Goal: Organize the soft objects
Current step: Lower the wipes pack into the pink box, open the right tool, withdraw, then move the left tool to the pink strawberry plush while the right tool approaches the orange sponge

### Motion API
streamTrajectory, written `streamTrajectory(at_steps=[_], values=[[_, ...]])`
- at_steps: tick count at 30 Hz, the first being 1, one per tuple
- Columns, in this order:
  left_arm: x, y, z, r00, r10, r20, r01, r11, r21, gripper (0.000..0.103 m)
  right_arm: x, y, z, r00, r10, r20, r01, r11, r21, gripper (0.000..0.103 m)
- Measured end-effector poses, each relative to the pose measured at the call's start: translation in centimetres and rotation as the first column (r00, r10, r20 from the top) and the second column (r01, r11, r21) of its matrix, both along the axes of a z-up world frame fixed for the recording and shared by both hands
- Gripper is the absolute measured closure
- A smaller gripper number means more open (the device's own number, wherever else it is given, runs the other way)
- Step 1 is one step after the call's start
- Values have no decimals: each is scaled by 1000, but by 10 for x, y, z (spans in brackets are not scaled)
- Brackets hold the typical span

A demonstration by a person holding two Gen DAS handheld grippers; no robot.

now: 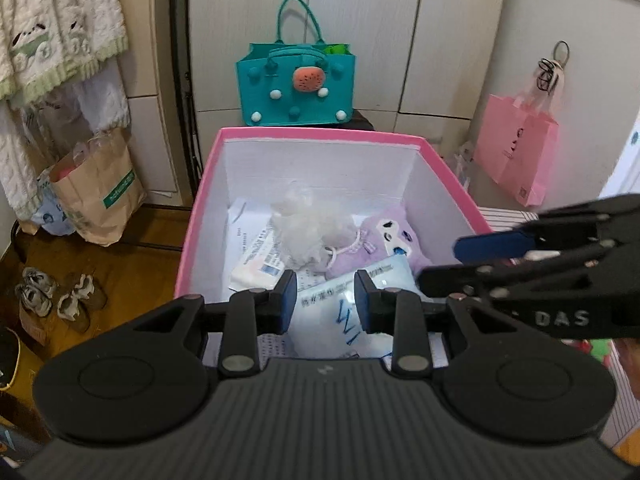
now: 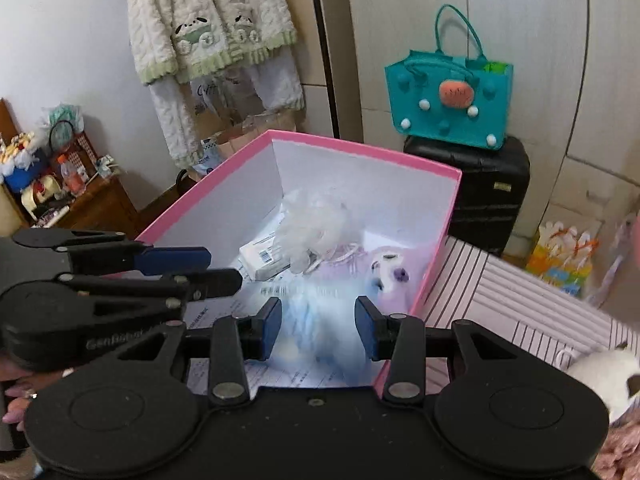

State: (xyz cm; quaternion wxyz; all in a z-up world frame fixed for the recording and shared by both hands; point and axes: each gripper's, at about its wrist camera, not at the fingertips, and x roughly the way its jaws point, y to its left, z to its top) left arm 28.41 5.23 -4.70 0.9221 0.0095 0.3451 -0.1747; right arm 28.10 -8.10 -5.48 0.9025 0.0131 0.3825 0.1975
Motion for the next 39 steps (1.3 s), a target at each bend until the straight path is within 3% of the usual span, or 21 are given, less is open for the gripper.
streamTrajectory(at_steps=[8,19,26,30,34,39], values=[[-29,0,19,998,-24,60,22,999,36,70,-21,-19,12,999,7,39,-8,1000,28,56],[-82,6,56,993,-112,40,110,993,53,59,-78,-37,48,993,72,92,-79,994,69,55],[-120,-1,74,984,-177,12,175,980,93,57,-132,-41,77,967,149,205,-154,988,11,55],[-142,-6,84,978,-208,11,205,971,121,49,-161,-41,88,947,227,229,-225,974,-32,53],[-161,-11,93,970,-244,-1,241,961,138,47,-186,-45,98,946,221,238,-215,975,-52,53],[-187,-17,99,956,-294,7,290,947,136,39,-213,-67,103,951,181,251,-177,983,-40,39]])
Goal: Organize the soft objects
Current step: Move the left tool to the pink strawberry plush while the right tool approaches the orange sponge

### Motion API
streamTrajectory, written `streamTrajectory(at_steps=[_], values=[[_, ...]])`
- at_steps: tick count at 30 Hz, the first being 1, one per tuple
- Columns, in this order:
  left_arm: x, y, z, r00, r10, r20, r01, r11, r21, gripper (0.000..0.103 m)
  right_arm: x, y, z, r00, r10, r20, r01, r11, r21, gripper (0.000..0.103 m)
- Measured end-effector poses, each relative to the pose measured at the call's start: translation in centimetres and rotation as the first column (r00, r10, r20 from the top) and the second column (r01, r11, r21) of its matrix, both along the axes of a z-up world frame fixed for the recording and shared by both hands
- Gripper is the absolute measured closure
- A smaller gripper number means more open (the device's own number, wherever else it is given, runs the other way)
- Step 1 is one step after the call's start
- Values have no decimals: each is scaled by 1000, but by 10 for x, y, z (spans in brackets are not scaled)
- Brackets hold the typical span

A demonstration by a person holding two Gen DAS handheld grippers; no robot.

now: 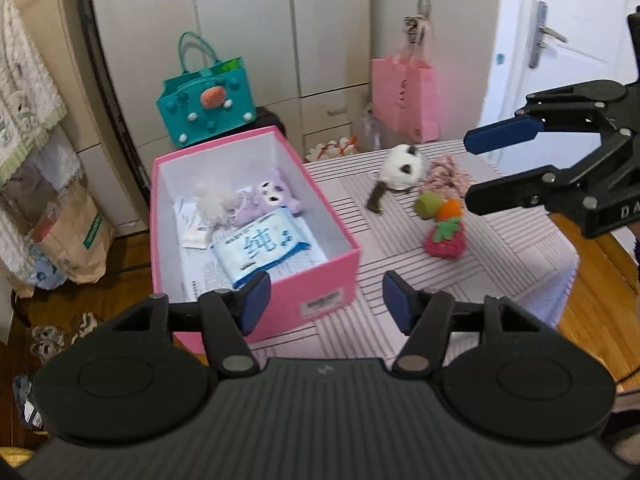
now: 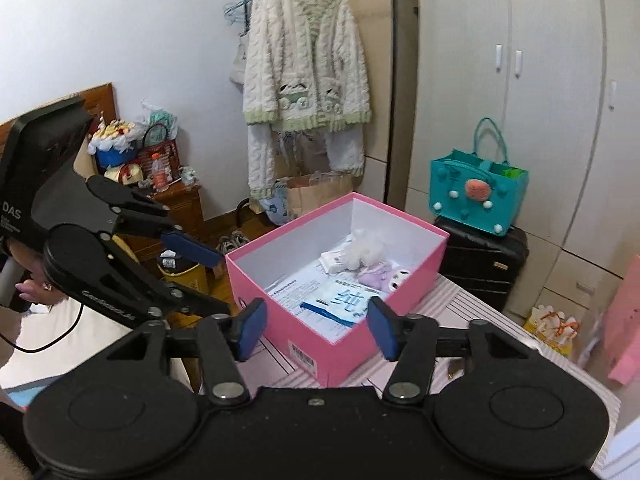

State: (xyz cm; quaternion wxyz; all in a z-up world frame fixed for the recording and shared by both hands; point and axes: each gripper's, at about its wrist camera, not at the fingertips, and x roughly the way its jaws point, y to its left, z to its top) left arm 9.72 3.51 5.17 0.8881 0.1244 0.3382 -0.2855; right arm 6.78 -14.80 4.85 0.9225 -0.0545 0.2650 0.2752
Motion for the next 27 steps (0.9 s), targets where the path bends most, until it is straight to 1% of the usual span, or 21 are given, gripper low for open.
streamTrajectory(at_steps=[2,4,7,9,10,13,17,19,20,24,27], values=[[-9,-5,-1,1000,-28,9,28,1000,0,37,-11,-12,-5,1000,1,-10,-1,1000,6,39],[-17,-12,-4,998,-60,11,60,998,3,30,-25,-23,-10,1000,-4,-10,4,1000,-6,39],[-23,-23,-9,996,-92,11,92,996,14,28,-41,-40,-18,998,-54,-10,54,998,-12,37],[-27,-32,-12,992,-124,4,124,992,17,26,-50,-50,-22,997,-73,-16,73,997,-6,30],[-28,-35,-13,991,-133,3,133,991,16,25,-54,-55,-25,996,-82,-21,82,997,0,29],[-29,-48,-18,986,-164,-1,164,986,17,24,-62,-71,-37,993,-114,-42,115,993,26,28],[-28,-64,-26,982,-187,-29,187,982,12,24,-65,-91,-57,983,-159,-90,165,985,58,27],[-26,-72,-33,978,-202,-45,202,979,7,24,-66,-100,-68,977,-182,-114,191,979,73,25],[-25,-75,-36,977,-206,-51,206,978,4,24,-65,-106,-75,974,-188,-131,200,976,84,22],[-19,-87,-50,970,-228,-88,226,974,-30,23,-61,-126,-98,963,-170,-207,199,971,130,20],[-15,-95,-60,963,-245,-109,240,969,-59,23,-52,-141,-116,943,-212,-255,254,956,145,19]])
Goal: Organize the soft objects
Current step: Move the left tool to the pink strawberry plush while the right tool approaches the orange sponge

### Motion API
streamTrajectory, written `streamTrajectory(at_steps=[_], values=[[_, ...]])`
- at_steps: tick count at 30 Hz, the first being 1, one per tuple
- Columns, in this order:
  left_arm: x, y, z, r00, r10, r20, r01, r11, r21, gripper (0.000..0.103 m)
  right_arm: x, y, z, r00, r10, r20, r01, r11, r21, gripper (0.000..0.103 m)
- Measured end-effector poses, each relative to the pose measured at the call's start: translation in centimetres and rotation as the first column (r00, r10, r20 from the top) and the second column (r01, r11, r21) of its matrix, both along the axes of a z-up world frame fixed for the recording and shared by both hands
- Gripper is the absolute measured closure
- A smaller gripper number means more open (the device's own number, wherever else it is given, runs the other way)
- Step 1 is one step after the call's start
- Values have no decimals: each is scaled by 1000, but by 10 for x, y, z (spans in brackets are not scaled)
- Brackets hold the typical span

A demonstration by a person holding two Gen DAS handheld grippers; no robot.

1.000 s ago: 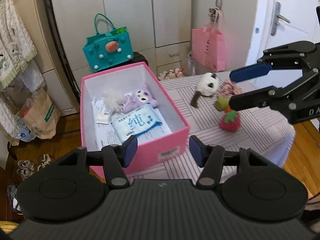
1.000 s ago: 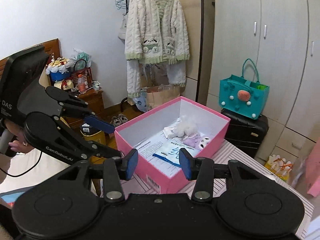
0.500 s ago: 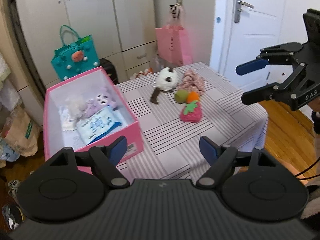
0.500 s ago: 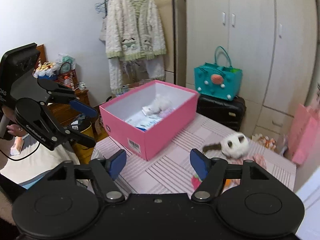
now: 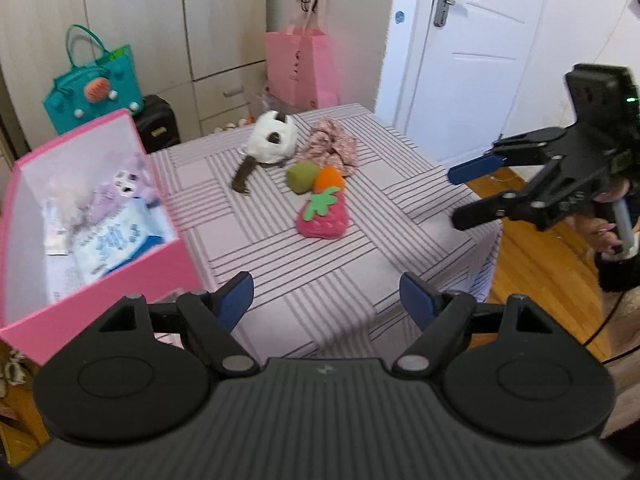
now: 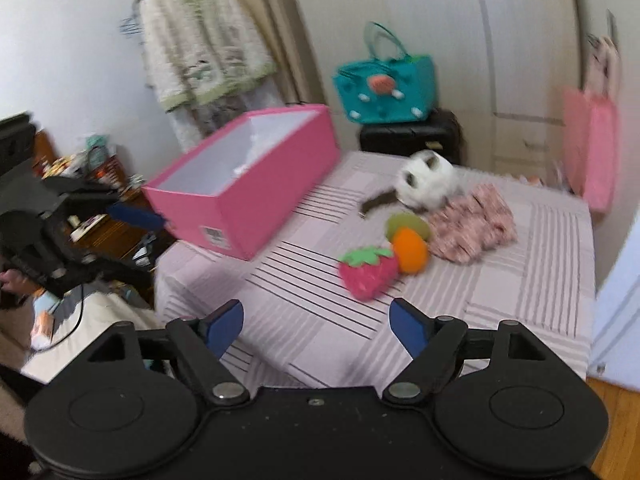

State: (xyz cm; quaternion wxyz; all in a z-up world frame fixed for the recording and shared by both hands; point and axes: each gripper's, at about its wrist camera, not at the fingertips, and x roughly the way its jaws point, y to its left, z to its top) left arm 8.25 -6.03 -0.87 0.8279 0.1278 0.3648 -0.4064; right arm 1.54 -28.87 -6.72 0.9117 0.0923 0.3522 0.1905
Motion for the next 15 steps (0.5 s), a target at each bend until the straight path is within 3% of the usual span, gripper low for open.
streamTrajectory(at_steps=[4,11,15], values=[[6,-11,-12,1000,6,19,-6,999,-36,23,7,-14,-20,999,-45,-12,45,999,20,19],[20,-33,-36,997,9,71,-4,998,-70,23,11,-31,-44,975,-95,200,83,994,66,19],[25,-49,-57,994,9,113,-6,1000,-27,23,23,-29,-58,969,-90,229,91,996,9,19]])
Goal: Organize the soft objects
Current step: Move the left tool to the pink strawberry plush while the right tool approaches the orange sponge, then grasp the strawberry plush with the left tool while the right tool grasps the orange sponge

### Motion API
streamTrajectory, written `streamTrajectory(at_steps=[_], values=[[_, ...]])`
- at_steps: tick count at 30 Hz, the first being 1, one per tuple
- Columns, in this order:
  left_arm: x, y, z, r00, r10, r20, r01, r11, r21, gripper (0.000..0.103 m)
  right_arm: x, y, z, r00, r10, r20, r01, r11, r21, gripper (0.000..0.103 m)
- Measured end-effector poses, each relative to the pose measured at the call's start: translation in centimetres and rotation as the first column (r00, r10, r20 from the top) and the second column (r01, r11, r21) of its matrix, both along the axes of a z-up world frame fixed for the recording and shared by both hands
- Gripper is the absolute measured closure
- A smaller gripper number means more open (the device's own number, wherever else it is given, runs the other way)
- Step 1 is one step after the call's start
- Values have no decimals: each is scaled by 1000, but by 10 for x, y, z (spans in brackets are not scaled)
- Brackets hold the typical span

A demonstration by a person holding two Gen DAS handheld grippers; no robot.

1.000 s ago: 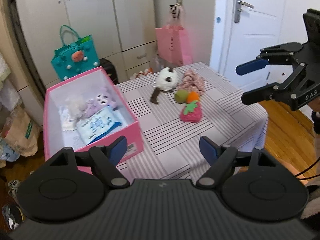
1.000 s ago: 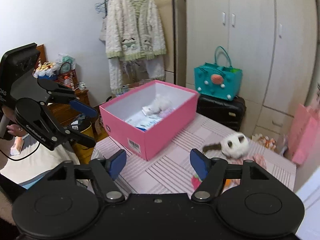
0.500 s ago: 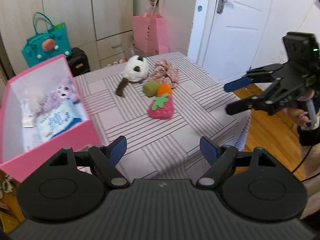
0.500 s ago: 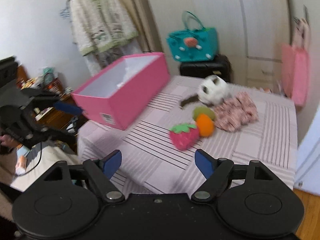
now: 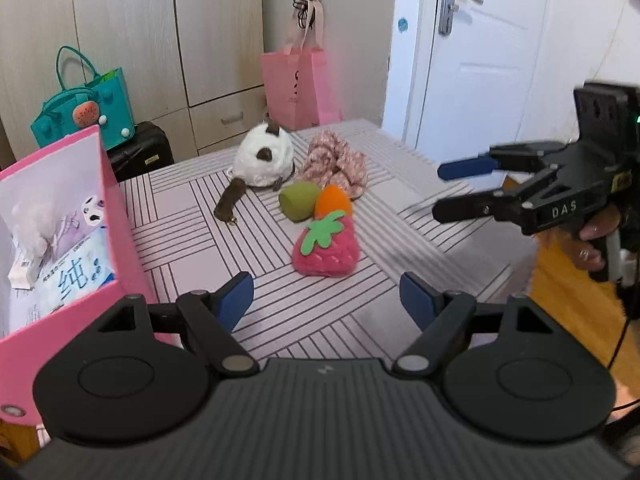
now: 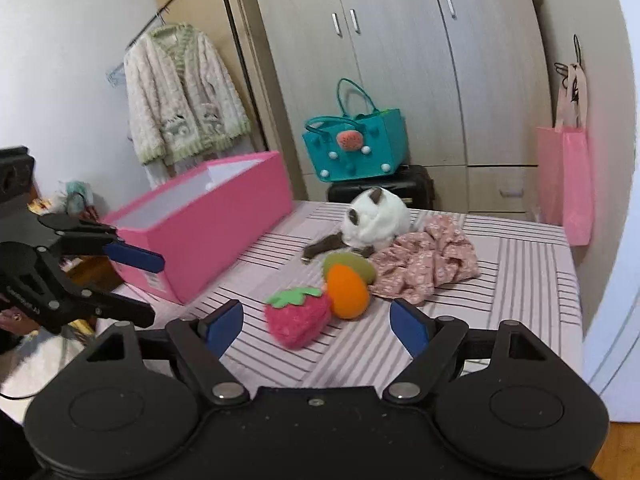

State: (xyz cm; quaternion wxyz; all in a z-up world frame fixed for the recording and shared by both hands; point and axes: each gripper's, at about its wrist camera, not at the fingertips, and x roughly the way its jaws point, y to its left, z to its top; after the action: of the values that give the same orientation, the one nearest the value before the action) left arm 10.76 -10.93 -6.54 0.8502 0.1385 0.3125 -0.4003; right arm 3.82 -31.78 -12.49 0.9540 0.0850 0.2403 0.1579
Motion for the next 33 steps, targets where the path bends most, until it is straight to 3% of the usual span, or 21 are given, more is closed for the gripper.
streamTrajectory(at_steps=[5,8,13,16,24,28,30,33], values=[[15,-19,-29,999,33,-33,-32,999,25,23,19,6,-12,1000,11,-28,-12,999,-46,19],[22,-24,-38,998,55,-43,-56,998,-19,23,36,2,-17,995,5,-95,-4,1000,3,19],[27,-39,-47,995,95,33,-93,994,-66,23,53,-10,-25,987,-25,-161,50,988,147,19],[33,-44,-51,995,99,15,-97,990,-104,23,64,-15,-32,982,-11,-188,59,966,251,21],[38,-61,-66,992,101,70,-94,990,-107,23,83,-3,-40,977,-69,-204,120,960,252,28],[45,-66,-72,994,103,20,-100,989,-105,27,90,-3,-45,971,-94,-218,157,942,295,30],[48,-61,-72,993,119,-24,-121,986,-115,27,89,-5,-48,963,-157,-221,221,926,306,30],[47,-57,-71,993,119,-9,-119,984,-132,30,84,-8,-54,954,-208,-215,274,896,349,30]])
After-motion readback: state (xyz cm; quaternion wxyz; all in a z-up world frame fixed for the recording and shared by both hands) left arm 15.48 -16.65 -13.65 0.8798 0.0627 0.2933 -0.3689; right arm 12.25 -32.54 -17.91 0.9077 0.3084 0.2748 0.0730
